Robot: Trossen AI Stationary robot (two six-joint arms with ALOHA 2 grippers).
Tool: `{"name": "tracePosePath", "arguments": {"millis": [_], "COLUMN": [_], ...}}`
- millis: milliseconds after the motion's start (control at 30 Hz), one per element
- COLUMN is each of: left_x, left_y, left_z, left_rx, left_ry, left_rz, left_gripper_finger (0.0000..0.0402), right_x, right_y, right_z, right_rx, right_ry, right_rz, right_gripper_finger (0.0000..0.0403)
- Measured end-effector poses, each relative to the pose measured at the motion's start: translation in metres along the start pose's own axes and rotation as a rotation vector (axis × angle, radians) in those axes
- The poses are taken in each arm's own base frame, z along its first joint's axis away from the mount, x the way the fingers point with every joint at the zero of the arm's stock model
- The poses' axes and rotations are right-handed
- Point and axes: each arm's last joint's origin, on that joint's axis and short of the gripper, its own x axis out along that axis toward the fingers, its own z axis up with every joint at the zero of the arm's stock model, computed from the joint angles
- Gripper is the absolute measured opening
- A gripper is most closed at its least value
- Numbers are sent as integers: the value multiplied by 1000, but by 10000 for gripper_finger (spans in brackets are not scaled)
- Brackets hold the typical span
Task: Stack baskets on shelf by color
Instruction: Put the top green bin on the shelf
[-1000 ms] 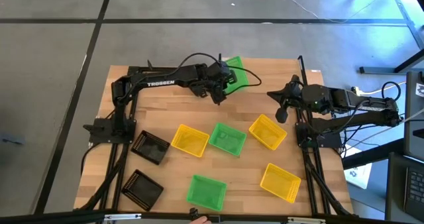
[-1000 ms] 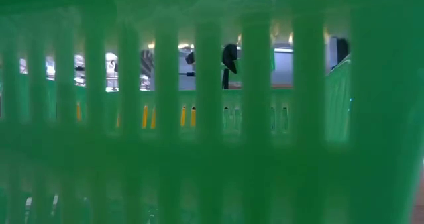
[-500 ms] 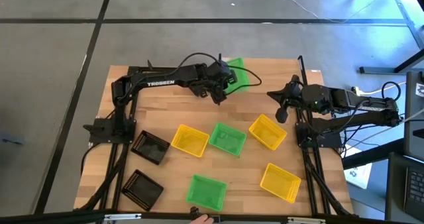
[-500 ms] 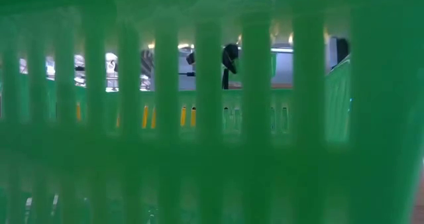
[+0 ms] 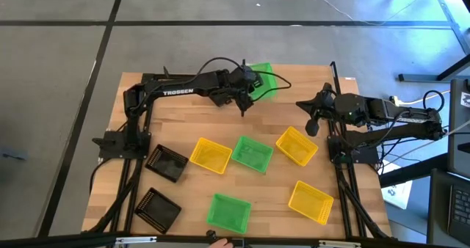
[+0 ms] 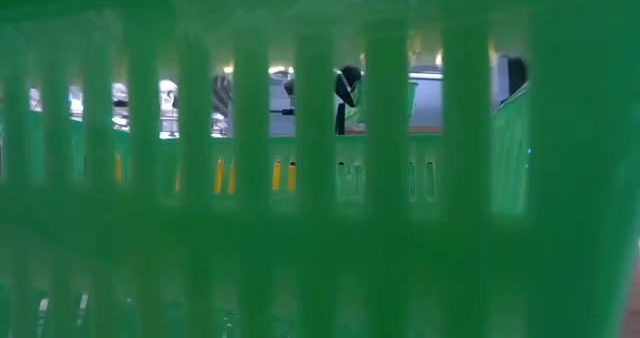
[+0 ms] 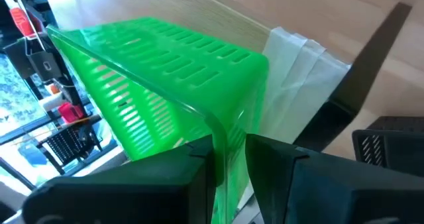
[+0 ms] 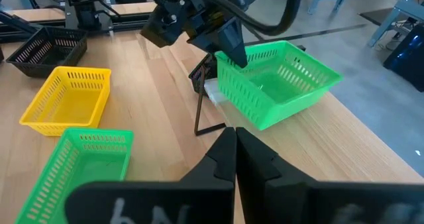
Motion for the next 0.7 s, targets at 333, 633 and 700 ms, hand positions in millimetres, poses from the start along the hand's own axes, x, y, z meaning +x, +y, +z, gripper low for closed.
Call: {"name": "tracePosePath", "arguments": {"millis": [333,633,700], "left_x": [-3,-3,-8], "left_y": [-1,-3,-2], "left_z": [9,10,8], "left_rx": [19,31,31], "left_ry": [-34,-49,-49], "left_rz": [-13,-30,-24], "left_gripper_finger": [68,69,69], "right_x": [0,0,0], "right_y": [0,0,0], "right_z": [0,0,0], "right_rx": [0,1,0], "right_ry": [0,0,0], "right_rz": [0,0,0], "right_gripper_finger": [1,1,1]}}
